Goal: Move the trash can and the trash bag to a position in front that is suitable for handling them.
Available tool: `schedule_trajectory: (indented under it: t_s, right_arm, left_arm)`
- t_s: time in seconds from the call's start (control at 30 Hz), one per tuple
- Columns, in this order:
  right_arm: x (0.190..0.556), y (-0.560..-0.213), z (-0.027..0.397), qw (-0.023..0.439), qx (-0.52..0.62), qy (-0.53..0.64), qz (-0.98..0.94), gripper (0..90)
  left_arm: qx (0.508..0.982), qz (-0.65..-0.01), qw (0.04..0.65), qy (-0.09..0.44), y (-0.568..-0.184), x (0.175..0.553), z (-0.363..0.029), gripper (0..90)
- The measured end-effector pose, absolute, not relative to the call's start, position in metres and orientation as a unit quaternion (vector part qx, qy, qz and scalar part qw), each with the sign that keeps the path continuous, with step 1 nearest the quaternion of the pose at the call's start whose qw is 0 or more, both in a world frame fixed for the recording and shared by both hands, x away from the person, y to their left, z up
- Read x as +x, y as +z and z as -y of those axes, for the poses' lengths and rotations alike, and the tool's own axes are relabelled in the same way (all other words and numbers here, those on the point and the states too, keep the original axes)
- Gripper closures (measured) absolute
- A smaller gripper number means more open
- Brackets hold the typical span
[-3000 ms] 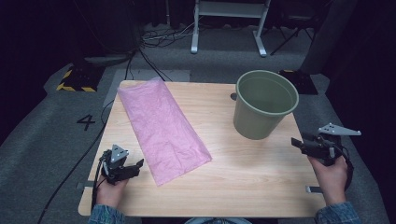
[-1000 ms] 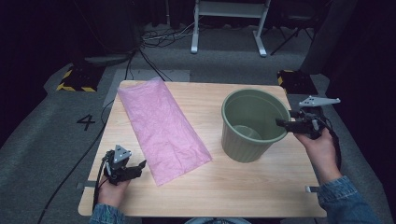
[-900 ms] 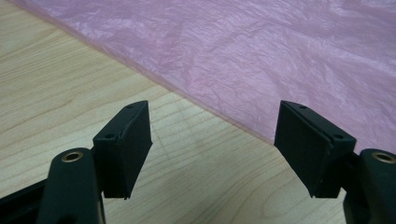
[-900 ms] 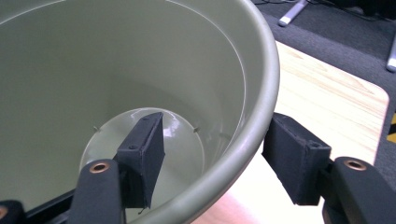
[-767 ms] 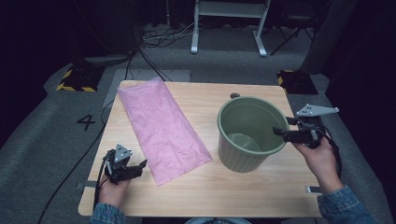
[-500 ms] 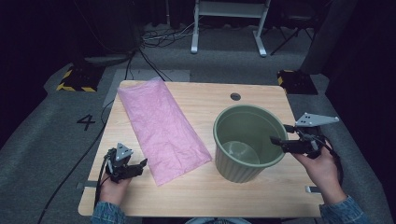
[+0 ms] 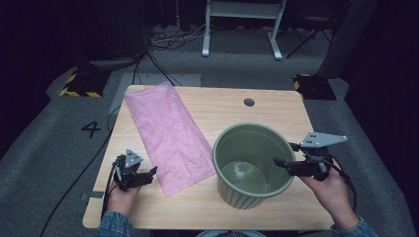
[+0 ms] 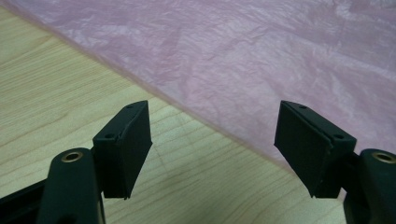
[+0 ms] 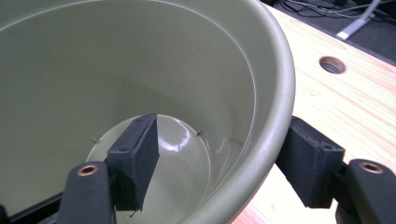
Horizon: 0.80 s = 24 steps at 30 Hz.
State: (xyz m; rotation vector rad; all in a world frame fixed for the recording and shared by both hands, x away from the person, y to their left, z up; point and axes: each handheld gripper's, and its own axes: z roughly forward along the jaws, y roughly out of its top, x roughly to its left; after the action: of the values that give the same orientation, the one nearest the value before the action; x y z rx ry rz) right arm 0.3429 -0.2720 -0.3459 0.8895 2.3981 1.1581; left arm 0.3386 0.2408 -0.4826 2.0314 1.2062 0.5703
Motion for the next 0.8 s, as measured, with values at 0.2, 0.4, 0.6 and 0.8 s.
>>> schedule_trajectory:
  t_s: [0.2,0.4,0.6,0.8]
  right_arm:
    - [0.342,-0.348,0.261,0.158,0.309,0.421,-0.838,32.8]
    - [0.336,-0.339,0.247,0.186,0.293,0.388,-0.853,33.8]
    - [0.326,-0.316,0.263,0.226,0.287,0.426,-0.828,35.0]
    - [0.323,-0.309,0.286,0.241,0.301,0.426,-0.819,34.3]
  left_arm:
    - [0.785,-0.462,0.349,0.219,-0.483,0.341,-0.239,27.0]
    - [0.783,-0.466,0.349,0.22,-0.481,0.344,-0.238,27.0]
    - [0.784,-0.468,0.346,0.214,-0.477,0.351,-0.239,27.1]
    - [0.782,-0.475,0.346,0.21,-0.472,0.356,-0.243,27.5]
